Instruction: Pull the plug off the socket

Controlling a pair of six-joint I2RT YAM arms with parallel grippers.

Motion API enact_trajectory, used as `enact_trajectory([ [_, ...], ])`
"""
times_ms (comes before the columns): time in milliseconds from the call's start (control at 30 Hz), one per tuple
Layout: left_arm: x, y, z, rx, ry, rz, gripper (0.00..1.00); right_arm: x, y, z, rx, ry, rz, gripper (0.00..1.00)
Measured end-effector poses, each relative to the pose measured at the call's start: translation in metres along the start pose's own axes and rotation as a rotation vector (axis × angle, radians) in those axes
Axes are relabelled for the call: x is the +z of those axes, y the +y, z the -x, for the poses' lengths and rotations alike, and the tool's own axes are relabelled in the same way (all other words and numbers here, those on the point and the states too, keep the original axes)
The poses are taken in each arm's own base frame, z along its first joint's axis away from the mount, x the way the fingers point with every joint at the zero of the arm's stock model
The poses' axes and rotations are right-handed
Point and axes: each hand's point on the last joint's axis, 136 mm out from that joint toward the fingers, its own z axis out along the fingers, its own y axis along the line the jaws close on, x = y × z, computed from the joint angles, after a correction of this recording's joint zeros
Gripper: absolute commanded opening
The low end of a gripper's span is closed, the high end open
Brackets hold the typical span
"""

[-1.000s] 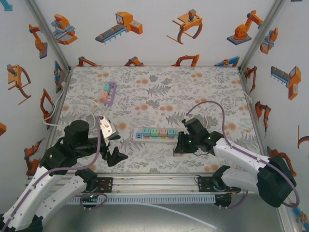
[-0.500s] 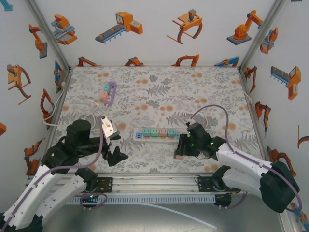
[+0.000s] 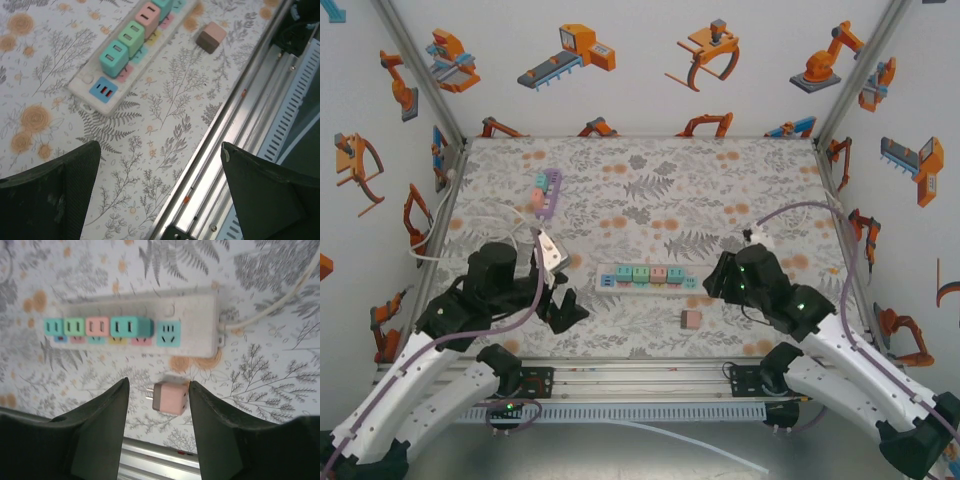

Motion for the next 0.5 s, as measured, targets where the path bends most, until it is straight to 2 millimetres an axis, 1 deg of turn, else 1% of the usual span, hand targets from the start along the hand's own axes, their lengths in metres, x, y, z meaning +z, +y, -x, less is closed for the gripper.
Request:
enact_trajectory([
  [33,0.003,0.007,-0.002,-0.036,0.017,0.035,0.97,-0.005,0.005,0.011,-0.011,-0.027,0.006,0.50],
  [100,0.009,0.022,-0.005,-0.109,0.044,0.107,0.97,-0.011,0.018,0.026,-0.066,-0.062,0.037,0.51],
  [167,0.014,0.036,-0.008,-0.182,0.061,0.172,0.97,-0.013,0.033,0.035,-0.168,-0.082,0.086,0.52],
  [233,0.020,0.050,-0.009,-0.263,0.069,0.229,0.97,-0.011,0.047,0.039,-0.307,-0.093,0.136,0.53],
  [300,0.026,0.059,-0.011,-0.340,0.073,0.268,0.97,-0.007,0.059,0.040,-0.440,-0.099,0.171,0.55],
  [400,0.035,0.070,-0.012,-0.444,0.075,0.304,0.97,0.001,0.076,0.037,-0.666,-0.097,0.233,0.59],
  [500,0.046,0.080,-0.014,-0.548,0.077,0.338,0.97,0.011,0.088,0.024,-0.888,-0.070,0.307,0.61],
])
